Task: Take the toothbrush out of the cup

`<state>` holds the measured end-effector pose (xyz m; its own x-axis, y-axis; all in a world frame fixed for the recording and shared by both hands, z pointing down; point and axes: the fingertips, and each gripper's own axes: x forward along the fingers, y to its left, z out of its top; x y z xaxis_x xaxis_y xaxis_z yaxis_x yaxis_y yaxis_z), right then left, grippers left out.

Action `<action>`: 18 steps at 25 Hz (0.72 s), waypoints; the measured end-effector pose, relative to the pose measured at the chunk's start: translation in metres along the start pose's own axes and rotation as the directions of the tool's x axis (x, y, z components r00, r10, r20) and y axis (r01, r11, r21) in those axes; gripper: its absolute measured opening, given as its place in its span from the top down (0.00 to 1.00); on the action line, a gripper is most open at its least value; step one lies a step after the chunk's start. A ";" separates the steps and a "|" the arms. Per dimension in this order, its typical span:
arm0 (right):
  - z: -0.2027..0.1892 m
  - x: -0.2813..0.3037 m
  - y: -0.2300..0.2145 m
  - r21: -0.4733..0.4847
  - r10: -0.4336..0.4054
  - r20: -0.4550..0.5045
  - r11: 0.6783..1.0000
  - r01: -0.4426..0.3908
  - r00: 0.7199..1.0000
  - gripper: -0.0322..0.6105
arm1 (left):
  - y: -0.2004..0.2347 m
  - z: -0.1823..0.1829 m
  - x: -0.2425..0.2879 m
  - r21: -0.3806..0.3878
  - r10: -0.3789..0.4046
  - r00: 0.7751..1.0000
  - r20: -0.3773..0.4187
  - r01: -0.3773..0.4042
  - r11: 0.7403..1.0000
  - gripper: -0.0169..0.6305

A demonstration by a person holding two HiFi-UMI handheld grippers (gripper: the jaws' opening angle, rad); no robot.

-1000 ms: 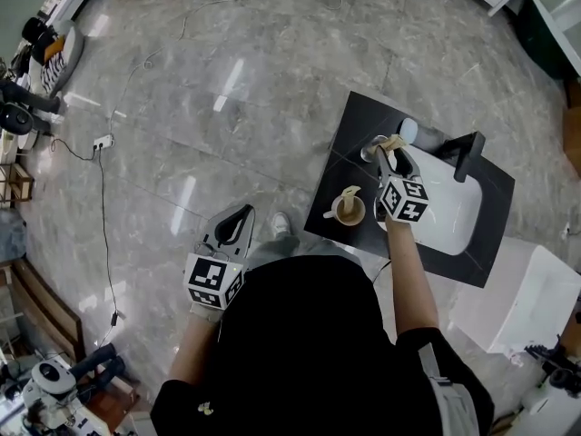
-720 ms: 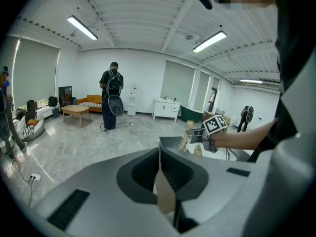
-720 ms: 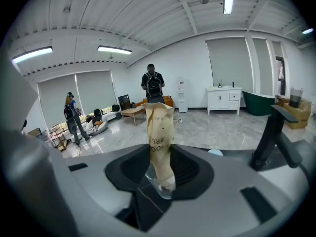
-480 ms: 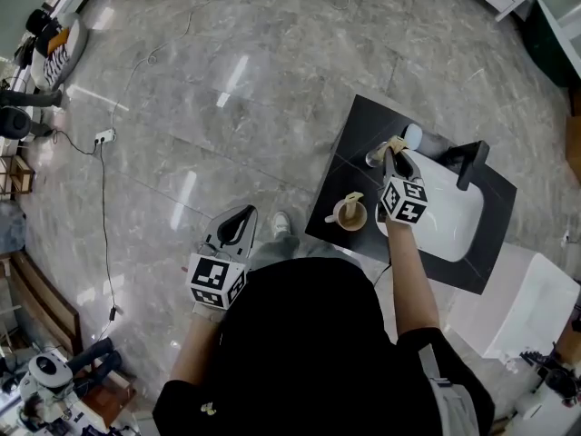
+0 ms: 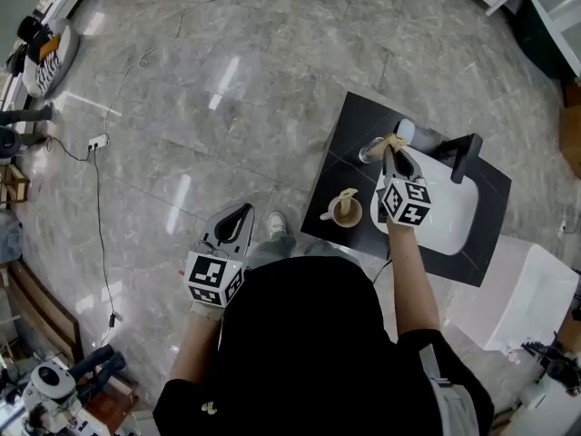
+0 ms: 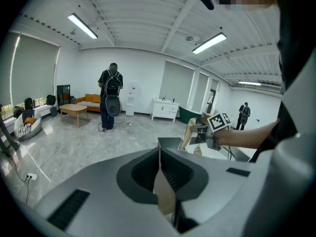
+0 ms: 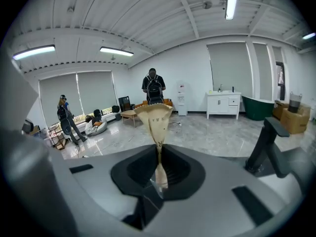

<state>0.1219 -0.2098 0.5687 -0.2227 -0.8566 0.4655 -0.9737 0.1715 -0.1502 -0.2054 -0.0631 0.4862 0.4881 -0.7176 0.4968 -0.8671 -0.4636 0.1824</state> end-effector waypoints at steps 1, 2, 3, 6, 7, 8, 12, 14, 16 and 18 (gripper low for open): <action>0.005 -0.004 0.001 0.006 0.002 0.008 1.000 -0.002 1.000 0.88 | 0.000 0.000 0.001 0.002 -0.005 1.000 0.001 0.005 1.000 0.93; 0.010 -0.008 0.001 0.013 0.005 0.016 1.000 -0.005 1.000 0.88 | -0.001 0.001 0.002 0.003 -0.011 1.000 0.004 0.011 1.000 0.93; 0.015 -0.012 0.002 0.018 0.007 0.025 1.000 -0.008 1.000 0.88 | -0.001 0.002 0.004 0.004 -0.017 1.000 0.006 0.017 1.000 0.93; 0.030 -0.026 0.006 0.023 0.014 0.051 1.000 -0.015 0.999 0.88 | -0.004 0.005 0.009 0.011 -0.042 0.999 0.015 0.042 0.999 0.93; 0.035 -0.031 0.007 0.022 0.014 0.060 1.000 -0.016 0.998 0.88 | -0.005 0.006 0.011 0.015 -0.052 0.999 0.017 0.052 0.999 0.93; 0.041 -0.036 0.007 0.020 0.014 0.070 1.000 -0.015 0.997 0.88 | -0.007 0.007 0.013 0.019 -0.062 0.998 0.020 0.061 0.998 0.93; 0.065 -0.057 0.009 0.036 0.016 0.122 0.999 -0.021 0.992 0.88 | -0.010 0.012 0.023 0.033 -0.100 0.995 0.028 0.099 0.995 0.93; 0.077 -0.069 0.009 0.059 0.015 0.148 0.998 -0.024 0.989 0.88 | -0.011 0.014 0.027 0.039 -0.118 0.993 0.027 0.117 0.992 0.93; 0.087 -0.080 0.007 0.078 0.009 0.170 0.997 -0.022 0.985 0.88 | -0.011 0.014 0.031 0.043 -0.136 0.990 0.025 0.134 0.990 0.93; 0.094 -0.091 0.005 0.097 0.002 0.187 0.995 -0.020 0.982 0.88 | -0.012 0.014 0.035 0.045 -0.153 0.988 0.023 0.151 0.987 0.93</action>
<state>0.1422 -0.1766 0.4432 -0.2111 -0.9323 0.2935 -0.9596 0.1406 -0.2437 -0.1761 -0.0900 0.4893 0.6169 -0.6505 0.4431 -0.7778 -0.5900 0.2167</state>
